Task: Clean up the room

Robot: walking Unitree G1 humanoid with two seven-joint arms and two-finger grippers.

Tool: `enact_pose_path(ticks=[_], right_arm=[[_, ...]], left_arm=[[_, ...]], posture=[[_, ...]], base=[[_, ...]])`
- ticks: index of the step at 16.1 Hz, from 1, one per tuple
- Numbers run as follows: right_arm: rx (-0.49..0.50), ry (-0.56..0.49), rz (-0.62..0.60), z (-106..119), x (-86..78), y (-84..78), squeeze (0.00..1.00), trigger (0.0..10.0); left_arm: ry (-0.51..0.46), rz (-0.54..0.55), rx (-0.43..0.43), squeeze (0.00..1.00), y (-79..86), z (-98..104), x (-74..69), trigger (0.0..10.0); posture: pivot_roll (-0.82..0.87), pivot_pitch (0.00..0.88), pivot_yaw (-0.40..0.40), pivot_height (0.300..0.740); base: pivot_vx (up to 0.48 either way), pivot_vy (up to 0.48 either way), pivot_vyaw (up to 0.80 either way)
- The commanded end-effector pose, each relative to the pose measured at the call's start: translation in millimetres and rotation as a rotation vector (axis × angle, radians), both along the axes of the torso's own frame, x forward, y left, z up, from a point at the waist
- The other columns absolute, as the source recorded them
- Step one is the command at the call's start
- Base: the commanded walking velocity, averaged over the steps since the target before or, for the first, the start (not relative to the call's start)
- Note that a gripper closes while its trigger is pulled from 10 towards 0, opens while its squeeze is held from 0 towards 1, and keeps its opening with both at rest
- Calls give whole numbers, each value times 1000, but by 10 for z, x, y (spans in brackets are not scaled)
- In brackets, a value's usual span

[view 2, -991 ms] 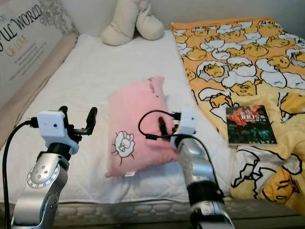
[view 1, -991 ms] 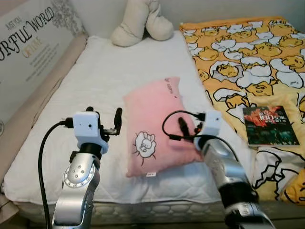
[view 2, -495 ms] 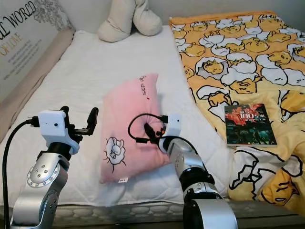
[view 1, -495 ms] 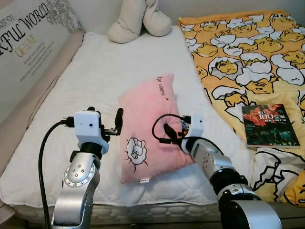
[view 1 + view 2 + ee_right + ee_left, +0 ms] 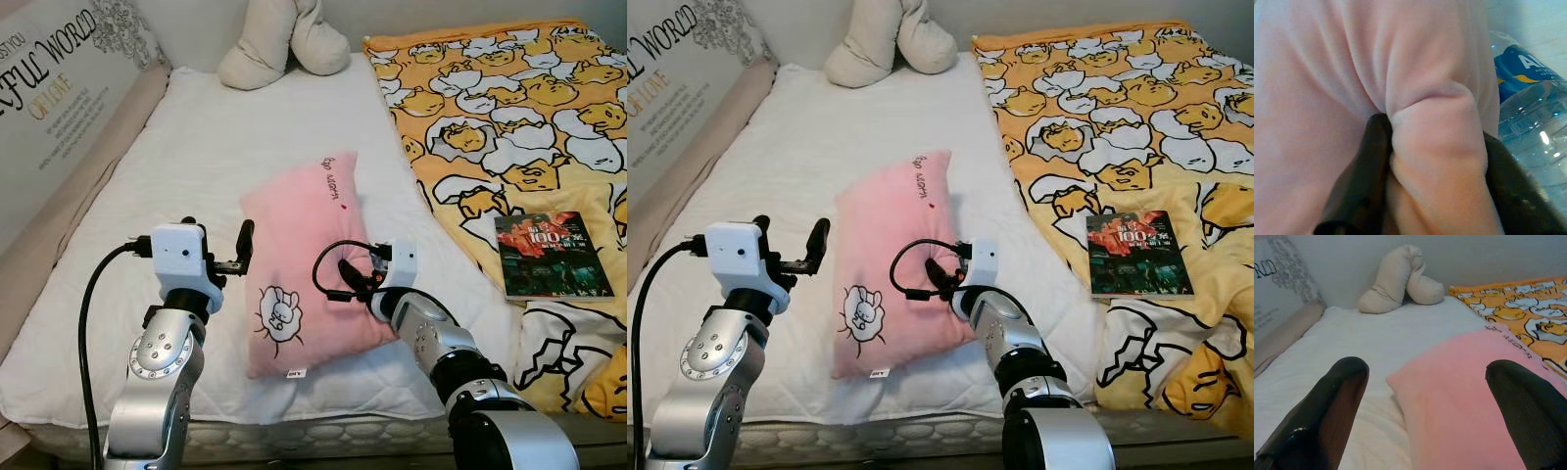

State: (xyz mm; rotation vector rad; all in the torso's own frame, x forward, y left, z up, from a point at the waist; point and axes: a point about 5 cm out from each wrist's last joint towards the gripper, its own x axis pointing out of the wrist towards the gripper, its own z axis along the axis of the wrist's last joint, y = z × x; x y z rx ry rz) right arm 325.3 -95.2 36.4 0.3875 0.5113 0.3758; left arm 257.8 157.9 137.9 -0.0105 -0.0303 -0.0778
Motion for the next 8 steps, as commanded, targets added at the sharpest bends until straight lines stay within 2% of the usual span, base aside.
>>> enact_pose_path(ticks=[1, 2, 3, 4, 6, 8], right_arm=[[-4, 22, 27, -50, -50, 86, 0, 0], [-15, 10, 14, -37, -37, 55, 0, 0], [-27, -15, 0, -7, -17, -3, 0, 0], [-30, -23, 2, 4, -14, -13, 0, 0], [-32, -49, 0, 37, -17, -112, 0, 0], [-36, -48, -32, 33, -28, -227, 0, 0]], left_arm=[[39, -31, 19, 0, 32, -39, 50, 10000], [69, -112, 82, 0, 12, -99, 92, 10000], [170, -195, 58, 0, 130, -263, 168, 10000], [188, -189, 50, 0, 181, -298, 184, 10000], [274, -217, -70, 0, 365, -499, 220, 10000], [351, -269, -185, 0, 456, -706, 268, 10000]], posture=[[-73, 0, 153, 740], [-73, 0, 153, 740], [-73, 0, 153, 740], [-73, 0, 153, 740], [-100, 0, 142, 740], [-109, 0, 137, 740]], base=[[0, 0, 0], [0, 0, 0], [0, 0, 0], [0, 0, 0], [0, 0, 0], [0, 0, 0]])
